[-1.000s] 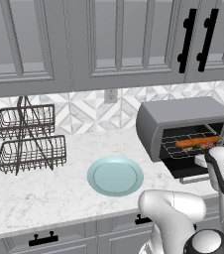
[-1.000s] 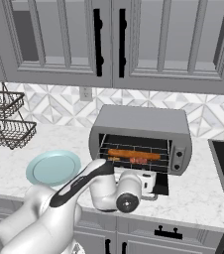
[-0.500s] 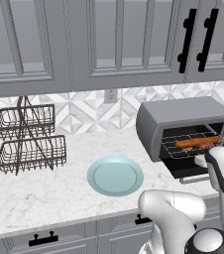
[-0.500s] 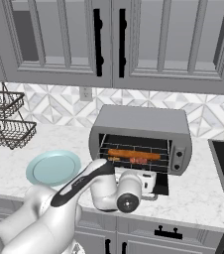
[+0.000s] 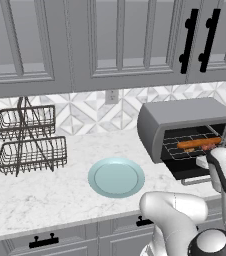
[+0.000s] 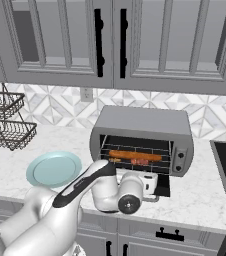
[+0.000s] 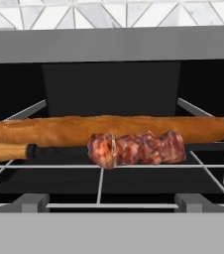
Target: Pick up the kebab skewer and baguette bread, and place them inside the toaster oven. Close the toaster oven door and start by setting the timer.
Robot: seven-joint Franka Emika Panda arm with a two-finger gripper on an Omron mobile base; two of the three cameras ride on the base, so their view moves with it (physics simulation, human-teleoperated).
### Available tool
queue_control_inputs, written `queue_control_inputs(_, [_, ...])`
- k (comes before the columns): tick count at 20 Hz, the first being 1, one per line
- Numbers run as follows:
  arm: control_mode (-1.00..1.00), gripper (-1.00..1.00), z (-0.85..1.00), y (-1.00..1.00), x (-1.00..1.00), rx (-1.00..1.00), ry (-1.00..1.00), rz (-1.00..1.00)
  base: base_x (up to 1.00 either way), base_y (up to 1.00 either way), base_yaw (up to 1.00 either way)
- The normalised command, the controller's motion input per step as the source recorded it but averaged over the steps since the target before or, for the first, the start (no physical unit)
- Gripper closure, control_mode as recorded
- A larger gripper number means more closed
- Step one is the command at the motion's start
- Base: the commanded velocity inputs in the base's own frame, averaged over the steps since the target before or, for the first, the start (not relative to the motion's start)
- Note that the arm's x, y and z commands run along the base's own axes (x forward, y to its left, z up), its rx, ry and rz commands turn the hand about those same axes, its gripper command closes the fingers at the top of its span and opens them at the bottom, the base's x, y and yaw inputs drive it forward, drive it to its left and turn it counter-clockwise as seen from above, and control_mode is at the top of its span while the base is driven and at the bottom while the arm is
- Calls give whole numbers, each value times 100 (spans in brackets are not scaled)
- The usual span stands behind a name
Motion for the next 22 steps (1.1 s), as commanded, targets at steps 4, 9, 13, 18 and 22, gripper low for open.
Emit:
queue_control_inputs(4, [-100,-100,-1,0,6,0,0,0,0,0,0])
queue_control_inputs(9, [-100,-100,-4,0,3,0,0,0,0,0,0])
queue_control_inputs(13, [-100,-100,-3,0,5,0,0,0,0,0,0])
queue_control_inputs(18, [-100,-100,0,0,4,0,0,0,0,0,0])
queue_control_inputs(22, [-100,-100,0,0,7,0,0,0,0,0,0])
